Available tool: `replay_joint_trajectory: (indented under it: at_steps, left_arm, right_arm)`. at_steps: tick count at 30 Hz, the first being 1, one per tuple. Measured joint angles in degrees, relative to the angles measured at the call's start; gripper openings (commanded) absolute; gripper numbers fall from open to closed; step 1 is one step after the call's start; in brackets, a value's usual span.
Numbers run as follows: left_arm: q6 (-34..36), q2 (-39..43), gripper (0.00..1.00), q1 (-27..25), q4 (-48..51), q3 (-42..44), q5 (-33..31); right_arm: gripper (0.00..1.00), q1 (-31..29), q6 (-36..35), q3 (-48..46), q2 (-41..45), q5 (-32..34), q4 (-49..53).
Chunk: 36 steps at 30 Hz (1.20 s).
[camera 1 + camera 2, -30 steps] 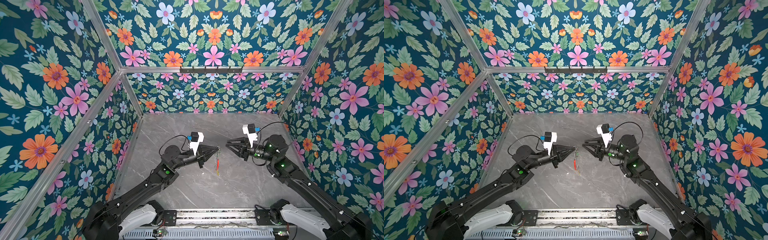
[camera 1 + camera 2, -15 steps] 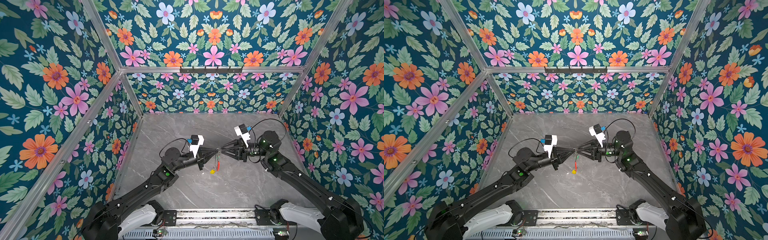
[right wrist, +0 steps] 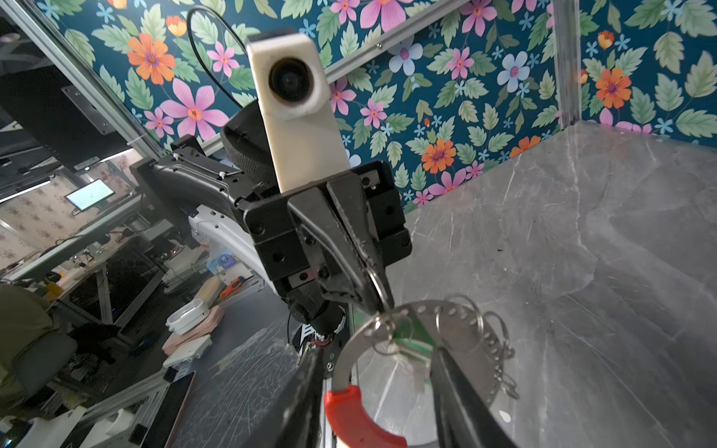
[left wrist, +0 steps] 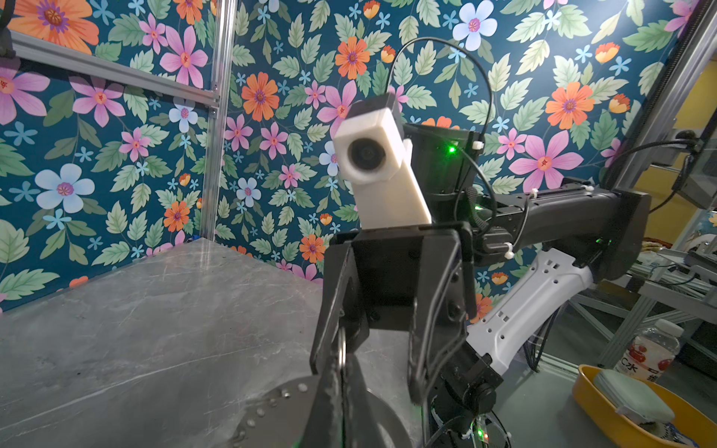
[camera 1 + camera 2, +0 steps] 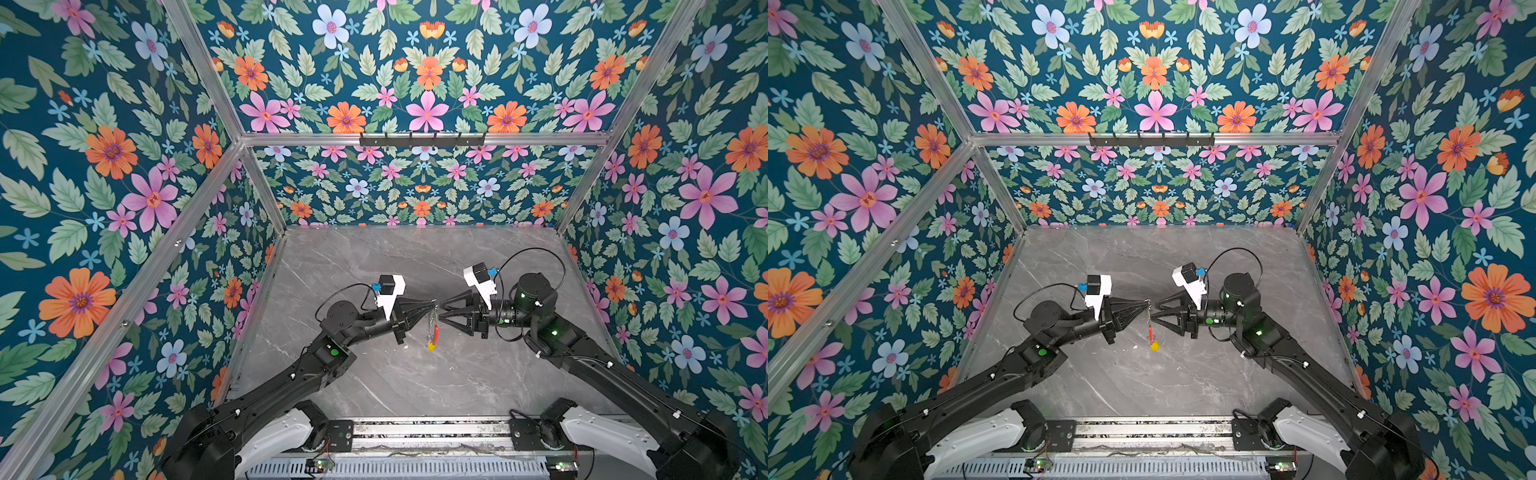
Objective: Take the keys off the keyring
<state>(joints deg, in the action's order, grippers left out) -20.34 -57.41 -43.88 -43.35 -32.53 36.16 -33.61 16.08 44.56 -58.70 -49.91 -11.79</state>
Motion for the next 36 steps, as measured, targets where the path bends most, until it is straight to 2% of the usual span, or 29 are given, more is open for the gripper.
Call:
replay_joint_trajectory:
  at_steps: [8,13,29,33,36]
  left_arm:
    - [0.9,2.4,0.0,-0.6,-2.5,1.9,0.0]
    - [1.2,2.9,0.0,-0.9,-6.5,4.2,-0.1]
    - [-0.4,2.2,0.0,-0.9,-12.4,4.2,2.9]
    - [0.7,3.1,0.0,-1.6,-9.7,3.3,0.2]
    - [5.1,4.9,0.0,-3.9,-5.4,3.2,-5.8]
  right_arm:
    - [0.45,-0.2,-1.9,-0.8,2.0,3.4,2.2]
    - [0.38,-0.3,-1.3,-0.3,3.8,3.8,1.6]
    - [0.35,-0.2,5.0,4.5,-0.8,-7.0,-6.9]
    - [0.36,-0.2,4.7,3.1,1.9,-3.3,-6.3]
    - [0.36,-0.2,3.3,1.2,5.2,2.8,-5.0]
